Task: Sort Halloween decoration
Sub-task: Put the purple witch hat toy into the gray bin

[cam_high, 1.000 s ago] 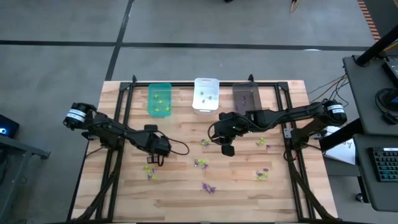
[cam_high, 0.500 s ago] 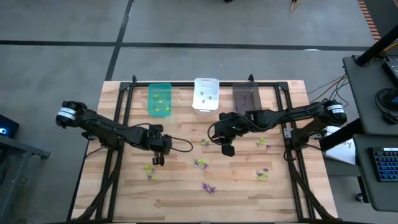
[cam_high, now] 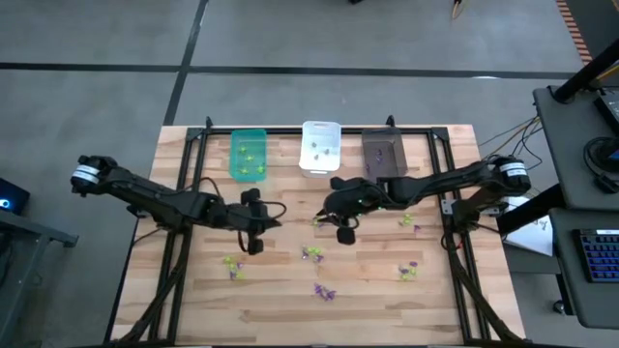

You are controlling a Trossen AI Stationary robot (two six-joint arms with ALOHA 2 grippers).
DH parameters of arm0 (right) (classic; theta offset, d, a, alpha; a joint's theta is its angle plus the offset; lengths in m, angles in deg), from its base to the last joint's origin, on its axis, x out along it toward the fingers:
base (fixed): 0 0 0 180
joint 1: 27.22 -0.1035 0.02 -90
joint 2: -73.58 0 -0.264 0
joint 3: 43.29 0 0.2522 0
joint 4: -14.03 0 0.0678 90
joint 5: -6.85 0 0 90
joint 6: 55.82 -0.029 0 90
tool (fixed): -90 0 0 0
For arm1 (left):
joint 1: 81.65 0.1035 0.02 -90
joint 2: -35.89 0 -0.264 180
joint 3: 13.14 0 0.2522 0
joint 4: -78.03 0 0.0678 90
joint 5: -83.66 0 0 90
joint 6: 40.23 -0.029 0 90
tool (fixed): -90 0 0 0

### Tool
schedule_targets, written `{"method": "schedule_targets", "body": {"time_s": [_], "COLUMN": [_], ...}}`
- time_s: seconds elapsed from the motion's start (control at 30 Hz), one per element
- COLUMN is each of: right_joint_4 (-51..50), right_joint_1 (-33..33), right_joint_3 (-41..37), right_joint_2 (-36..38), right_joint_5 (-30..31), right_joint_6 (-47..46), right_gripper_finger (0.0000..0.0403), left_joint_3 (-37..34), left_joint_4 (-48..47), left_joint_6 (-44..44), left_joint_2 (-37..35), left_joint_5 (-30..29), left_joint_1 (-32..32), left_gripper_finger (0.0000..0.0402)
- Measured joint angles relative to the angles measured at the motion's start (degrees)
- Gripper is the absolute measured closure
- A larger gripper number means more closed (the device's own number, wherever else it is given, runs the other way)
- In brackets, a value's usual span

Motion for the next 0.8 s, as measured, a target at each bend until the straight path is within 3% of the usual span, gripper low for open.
{"method": "schedule_targets", "body": {"time_s": [0.23,0.47,0.8], "right_joint_4": [14.18,15.54,13.6], "right_joint_1": [0.0,0.02,0.0], "right_joint_3": [-0.59,1.82,2.42], "right_joint_2": [-6.0,-8.83,-9.29], "right_joint_5": [0.0,0.0,0.11], "right_joint_6": [5.43,8.37,9.82], "right_gripper_finger": [0.0335,0.033,0.0247], "left_joint_3": [-3.79,-3.38,-1.52], "left_joint_4": [18.57,24.99,27.52], "left_joint_6": [-1.46,-5.5,-6.85], "left_joint_2": [0.56,4.75,10.29], "left_joint_5": [-0.06,-0.14,-0.54], "left_joint_1": [0.0,0.01,0.31], "left_gripper_finger": [0.0401,0.0401,0.0401]}}
